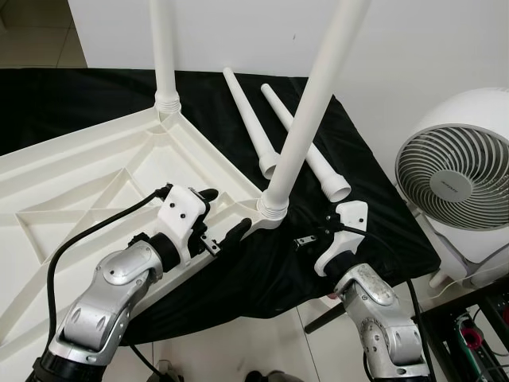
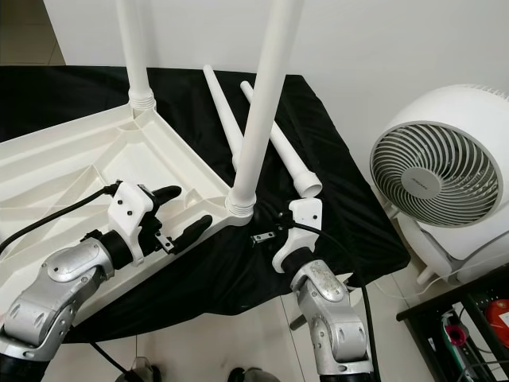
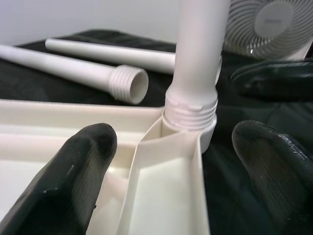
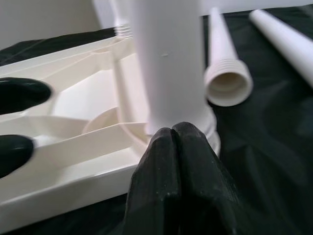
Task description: Building children table
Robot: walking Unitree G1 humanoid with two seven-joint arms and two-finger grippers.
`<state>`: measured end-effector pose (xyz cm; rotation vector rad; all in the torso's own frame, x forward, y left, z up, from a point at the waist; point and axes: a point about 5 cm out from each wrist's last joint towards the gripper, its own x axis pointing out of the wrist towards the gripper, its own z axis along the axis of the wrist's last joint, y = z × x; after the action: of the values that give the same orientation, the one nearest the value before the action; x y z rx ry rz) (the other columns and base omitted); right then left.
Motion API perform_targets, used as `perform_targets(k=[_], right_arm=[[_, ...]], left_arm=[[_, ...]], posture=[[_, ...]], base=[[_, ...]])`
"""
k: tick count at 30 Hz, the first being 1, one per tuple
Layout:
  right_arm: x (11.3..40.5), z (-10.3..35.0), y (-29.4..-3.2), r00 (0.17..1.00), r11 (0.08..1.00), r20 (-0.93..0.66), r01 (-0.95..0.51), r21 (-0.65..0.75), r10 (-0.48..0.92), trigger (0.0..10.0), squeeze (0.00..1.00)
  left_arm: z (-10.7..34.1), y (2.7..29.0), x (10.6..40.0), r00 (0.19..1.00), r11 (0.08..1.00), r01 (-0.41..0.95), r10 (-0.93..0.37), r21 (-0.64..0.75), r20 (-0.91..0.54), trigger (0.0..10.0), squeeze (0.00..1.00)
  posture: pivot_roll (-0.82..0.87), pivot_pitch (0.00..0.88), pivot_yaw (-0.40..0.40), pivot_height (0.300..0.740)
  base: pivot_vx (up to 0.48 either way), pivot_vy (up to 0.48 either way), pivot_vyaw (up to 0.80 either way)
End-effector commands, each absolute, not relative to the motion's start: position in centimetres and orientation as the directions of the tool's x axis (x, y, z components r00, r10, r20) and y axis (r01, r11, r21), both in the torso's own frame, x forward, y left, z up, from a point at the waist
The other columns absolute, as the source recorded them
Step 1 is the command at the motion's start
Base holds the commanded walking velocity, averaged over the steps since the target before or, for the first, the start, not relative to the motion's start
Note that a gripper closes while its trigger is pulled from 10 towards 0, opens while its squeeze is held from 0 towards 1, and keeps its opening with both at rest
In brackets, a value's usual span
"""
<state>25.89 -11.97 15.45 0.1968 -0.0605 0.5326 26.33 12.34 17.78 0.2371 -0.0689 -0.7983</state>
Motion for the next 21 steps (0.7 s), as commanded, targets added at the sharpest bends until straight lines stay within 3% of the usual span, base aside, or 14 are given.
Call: perform_targets(k=[1, 11, 12, 13, 14, 19, 20, 21], right_arm=[[25.7, 15.6, -12.2, 0.838, 0.818, 0.109, -0.546, 0.18, 0.535, 10.0, 0.0], [26.8, 16.6, -13.5, 0.711, 0.698, 0.095, -0.702, 0.139, 0.697, 10.0, 0.0], [27.1, 16.7, -13.7, 0.705, 0.693, 0.088, -0.709, 0.134, 0.704, 10.0, 0.0], [27.2, 16.7, -13.9, 0.699, 0.687, 0.084, -0.714, 0.136, 0.71, 10.0, 0.0], [27.5, 16.8, -14.2, 0.694, 0.682, 0.082, -0.719, 0.137, 0.715, 10.0, 0.0], [27.8, 17.1, -14.9, 0.678, 0.665, 0.081, -0.733, 0.14, 0.73, 10.0, 0.0], [28.0, 17.4, -15.6, 0.643, 0.63, 0.077, -0.763, 0.144, 0.762, 10.0, 0.0], [28.1, 17.5, -15.9, 0.629, 0.616, 0.072, -0.775, 0.143, 0.774, 10.0, 0.0]], left_arm=[[17.2, 12.6, 26.5, 0.705, 0.673, 0.699, -0.706, 0.242, -0.073, 10.0, 1.0], [16.8, 13.3, 27.2, 0.729, 0.67, 0.678, -0.666, 0.303, -0.159, 10.0, 1.0], [16.8, 13.4, 27.3, 0.734, 0.674, 0.673, -0.659, 0.306, -0.163, 10.0, 0.0], [16.8, 13.5, 27.3, 0.738, 0.678, 0.669, -0.654, 0.305, -0.165, 10.0, 0.0], [17.0, 13.5, 27.2, 0.73, 0.674, 0.678, -0.666, 0.293, -0.156, 0.0, 0.0], [17.1, 13.4, 26.8, 0.718, 0.668, 0.691, -0.679, 0.276, -0.155, 0.0, 0.0], [16.9, 13.4, 26.8, 0.715, 0.656, 0.695, -0.673, 0.295, -0.19, 7.6, 0.0], [16.8, 13.3, 26.7, 0.71, 0.645, 0.701, -0.672, 0.304, -0.211, 10.0, 0.0]], posture=[[0.11, 0.124, -0.118, 0.74], [0.12, 0.13, -0.106, 0.74], [0.12, 0.133, -0.106, 0.74], [0.12, 0.133, -0.106, 0.74], [0.12, 0.137, -0.105, 0.74], [0.12, 0.139, -0.105, 0.74], [0.13, 0.145, -0.102, 0.74], [0.13, 0.145, -0.102, 0.74]], base=[[0.0, 0.0, 0.0], [0.0, 0.0, 0.0], [0.0, 0.0, 0.0], [0.0, 0.0, 0.0], [0.0, 0.0, 0.0], [0.0, 0.0, 0.0], [0.0, 0.0, 0.0], [0.0, 0.0, 0.0]])
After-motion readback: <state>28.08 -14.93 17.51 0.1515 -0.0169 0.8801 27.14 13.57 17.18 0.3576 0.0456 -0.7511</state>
